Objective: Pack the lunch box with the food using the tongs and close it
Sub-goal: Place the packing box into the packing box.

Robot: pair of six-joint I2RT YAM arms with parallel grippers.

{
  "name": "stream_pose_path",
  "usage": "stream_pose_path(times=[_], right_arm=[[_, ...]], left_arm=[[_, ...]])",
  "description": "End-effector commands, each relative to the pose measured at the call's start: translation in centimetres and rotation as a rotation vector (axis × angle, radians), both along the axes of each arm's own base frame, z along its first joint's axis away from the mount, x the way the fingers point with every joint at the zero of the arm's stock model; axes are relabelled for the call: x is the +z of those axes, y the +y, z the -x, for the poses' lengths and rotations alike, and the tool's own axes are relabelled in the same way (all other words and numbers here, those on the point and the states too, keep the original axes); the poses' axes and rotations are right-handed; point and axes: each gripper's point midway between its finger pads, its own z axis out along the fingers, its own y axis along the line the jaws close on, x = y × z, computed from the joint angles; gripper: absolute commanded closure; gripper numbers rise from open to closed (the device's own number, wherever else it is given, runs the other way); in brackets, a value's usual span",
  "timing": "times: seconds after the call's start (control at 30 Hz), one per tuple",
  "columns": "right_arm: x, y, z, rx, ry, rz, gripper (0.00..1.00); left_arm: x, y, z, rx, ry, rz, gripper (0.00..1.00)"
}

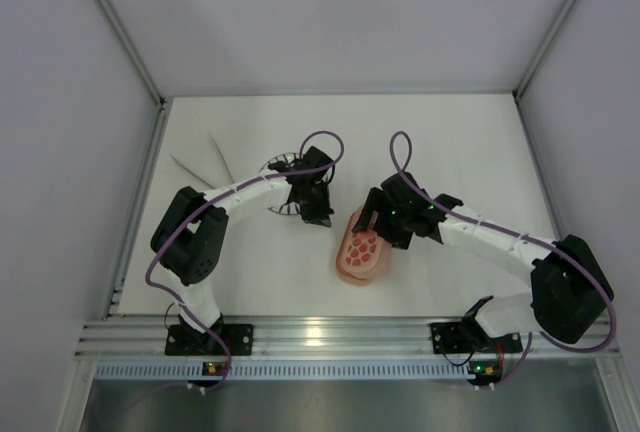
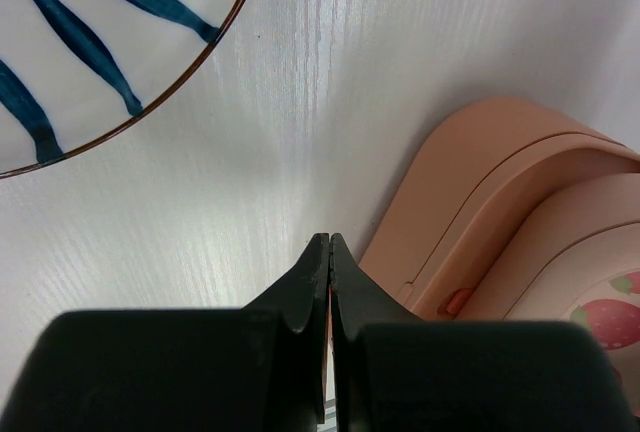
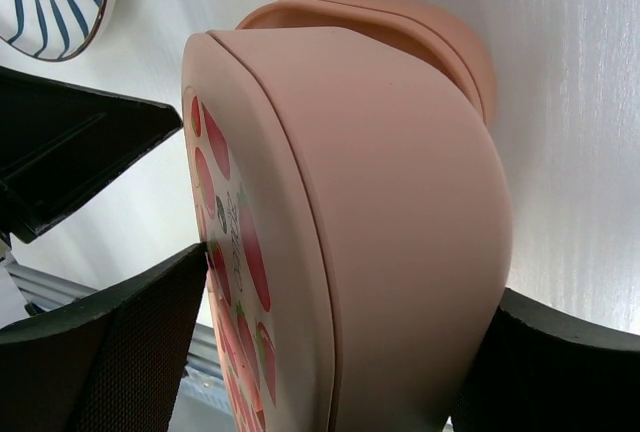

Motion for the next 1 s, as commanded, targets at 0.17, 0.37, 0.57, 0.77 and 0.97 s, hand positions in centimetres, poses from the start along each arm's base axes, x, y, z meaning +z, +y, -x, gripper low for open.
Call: stream_pose_path(times=[0.17, 0.37, 0.57, 0.77, 0.97], right_arm=[[-2.9, -3.2, 3.2, 0.008, 0.079, 0.143, 0.15], [-1.0, -3.1, 2.7, 0.005, 0.039, 0.128, 0.13], [-0.2, -3.3, 2.7, -0.005, 0.027, 0.124, 0.12], [0.9, -3.0, 2.4, -0.018, 0.001, 0.095, 0.11], [1.9, -2.9, 2.3, -0.036, -0.021, 0.061, 0.11]], left_arm=[[1.1, -0.5, -0.8, -0.007, -0.039, 0.032, 1.00], [1.2, -0.5, -0.9, -0.005, -0.044, 0.032, 1.00], [1.3, -0.6, -1.0, -0.005, -0.045, 0.033, 1.00], [1.2, -0.5, -0.9, -0.007, -0.047, 0.029, 1.00], [1.2, -0.4, -0.9, -0.009, -0.048, 0.026, 1.00]])
